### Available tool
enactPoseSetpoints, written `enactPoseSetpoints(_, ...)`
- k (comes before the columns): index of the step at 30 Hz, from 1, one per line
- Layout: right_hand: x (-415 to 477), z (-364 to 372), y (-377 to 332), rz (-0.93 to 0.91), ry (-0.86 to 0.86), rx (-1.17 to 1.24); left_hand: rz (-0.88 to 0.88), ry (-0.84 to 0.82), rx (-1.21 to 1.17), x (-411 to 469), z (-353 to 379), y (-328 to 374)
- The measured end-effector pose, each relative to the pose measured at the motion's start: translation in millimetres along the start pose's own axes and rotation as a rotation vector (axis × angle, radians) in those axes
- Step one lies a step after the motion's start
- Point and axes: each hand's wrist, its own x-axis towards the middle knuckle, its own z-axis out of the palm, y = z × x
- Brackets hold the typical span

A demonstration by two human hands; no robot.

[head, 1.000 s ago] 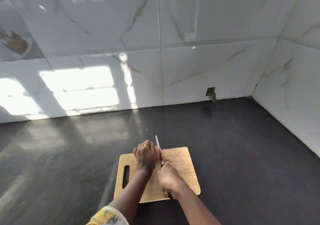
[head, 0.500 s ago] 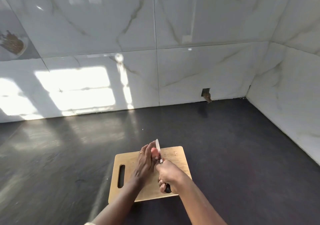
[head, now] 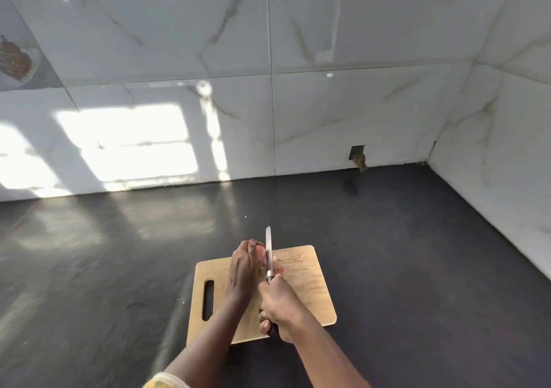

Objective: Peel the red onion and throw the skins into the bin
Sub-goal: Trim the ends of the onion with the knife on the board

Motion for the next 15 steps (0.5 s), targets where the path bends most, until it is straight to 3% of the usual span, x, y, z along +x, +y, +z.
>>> enactPoseSetpoints(5,0,-1,-13,-0.028,-0.02,-0.029,-0.074,-0.074,0.131,4,-11,-14)
enactPoseSetpoints(10,11,6,-11,-0.072,0.067,-0.169,-0.003,-0.109,0.212,3,-7,-10)
enactPoseSetpoints(15,19,9,-8,-0.081,0.127,-0.239,-0.09,-0.11,0.232,10,-2,-8)
